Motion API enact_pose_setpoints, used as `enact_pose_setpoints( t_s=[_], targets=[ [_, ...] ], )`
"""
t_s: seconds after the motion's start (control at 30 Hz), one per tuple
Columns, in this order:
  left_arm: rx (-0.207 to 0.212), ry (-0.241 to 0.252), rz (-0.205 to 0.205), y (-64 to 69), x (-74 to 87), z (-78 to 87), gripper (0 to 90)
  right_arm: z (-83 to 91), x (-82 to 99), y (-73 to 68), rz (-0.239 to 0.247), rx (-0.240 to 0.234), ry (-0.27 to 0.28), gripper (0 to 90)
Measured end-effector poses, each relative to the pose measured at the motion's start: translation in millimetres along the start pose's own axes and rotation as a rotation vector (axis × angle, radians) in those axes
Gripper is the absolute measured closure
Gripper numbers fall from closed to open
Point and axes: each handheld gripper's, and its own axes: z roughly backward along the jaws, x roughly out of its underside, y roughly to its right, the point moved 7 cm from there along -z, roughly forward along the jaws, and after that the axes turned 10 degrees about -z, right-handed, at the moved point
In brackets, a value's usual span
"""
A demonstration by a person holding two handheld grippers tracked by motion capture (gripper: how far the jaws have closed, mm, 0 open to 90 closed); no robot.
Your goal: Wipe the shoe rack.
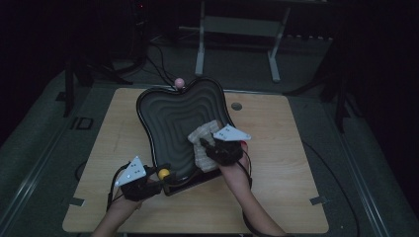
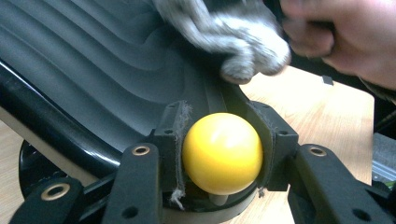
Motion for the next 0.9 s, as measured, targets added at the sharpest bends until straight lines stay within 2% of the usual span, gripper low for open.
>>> enact_pose_setpoints(
  t_s=[0.17, 0.27, 0.37, 0.47, 0.57, 0.73, 0.77, 0.83, 0.9],
  targets=[
    [-0.003, -0.001, 0.002, 0.5, 0.0, 0.0, 59.3, -14.2, -50.8, -7.6, 0.032, -0.033, 0.03, 66.5],
    [-0.001, -0.003, 0.003, 0.1, -0.2, 0.0, 59.4, -31.0, -79.8, -13.2, 0.056, -0.04, 0.04, 66.5],
    [-0.001, 0.007, 0.015, 0.1, 0.2, 0.1, 59.4, -51.2, -100.3, -17.7, 0.059, -0.049, 0.031, 66.1],
    [0.003, 0.009, 0.018, -0.1, 0.2, 0.1, 59.4, -68.3, -112.7, -18.0, 0.056, -0.039, 0.015, 66.1],
    [0.001, 0.008, 0.016, -0.1, 0.0, -0.2, 59.4, -83.7, -115.6, -15.7, 0.055, -0.021, -0.007, 66.1],
    [-0.002, 0.005, 0.01, 0.1, -0.1, -0.2, 59.5, -96.0, -104.2, -13.3, 0.128, 0.047, -0.044, 66.1],
    [-0.002, 0.003, 0.009, 0.1, -0.2, -0.4, 59.4, -98.3, -100.2, -10.5, 0.128, 0.055, -0.054, 66.1],
    [-0.002, 0.0, 0.005, 0.3, -0.2, -0.3, 59.5, -98.1, -96.6, -5.5, 0.08, 0.028, -0.048, 66.4],
    [-0.003, 0.002, 0.005, 0.2, 0.0, -0.2, 59.4, -94.8, -93.9, -3.4, 0.09, 0.039, -0.06, 66.5]
  ],
)
